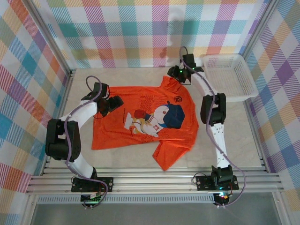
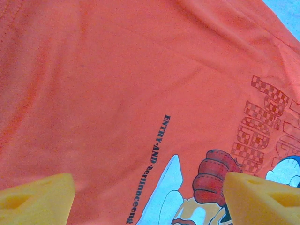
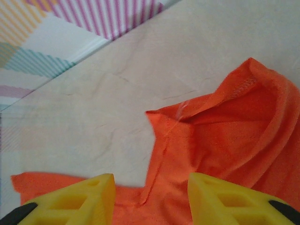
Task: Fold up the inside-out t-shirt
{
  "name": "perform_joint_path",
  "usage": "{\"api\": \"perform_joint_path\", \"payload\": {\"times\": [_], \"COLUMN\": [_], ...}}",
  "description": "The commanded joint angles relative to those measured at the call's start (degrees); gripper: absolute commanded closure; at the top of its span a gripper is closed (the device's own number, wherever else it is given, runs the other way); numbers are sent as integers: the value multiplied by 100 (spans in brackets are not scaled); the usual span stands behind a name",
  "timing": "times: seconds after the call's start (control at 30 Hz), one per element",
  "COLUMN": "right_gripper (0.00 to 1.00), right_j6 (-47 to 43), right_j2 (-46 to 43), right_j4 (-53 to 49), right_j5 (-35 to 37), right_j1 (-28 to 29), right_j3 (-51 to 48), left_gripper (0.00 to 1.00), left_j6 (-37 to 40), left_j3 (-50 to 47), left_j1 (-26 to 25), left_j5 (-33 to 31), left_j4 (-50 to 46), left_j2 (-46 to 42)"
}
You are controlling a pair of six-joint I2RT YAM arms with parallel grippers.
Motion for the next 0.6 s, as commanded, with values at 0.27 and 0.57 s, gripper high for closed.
{"api": "perform_joint_path", "payload": {"times": [0.27,0.57], "right_gripper": [41,41], "right_j6": [-113,23], "right_j2": [-823,270], "right_j4": [437,-82], "right_j5": [-36,366], "right_j1": [4,-439], "right_j3": [-1982,-816], "left_gripper": [0,8], "left_j6": [139,471], "left_j3": [904,3276], "left_j1": [484,633], "left_j5": [382,233], "left_j4": [-97,-818], "left_j2": [1174,3466]}}
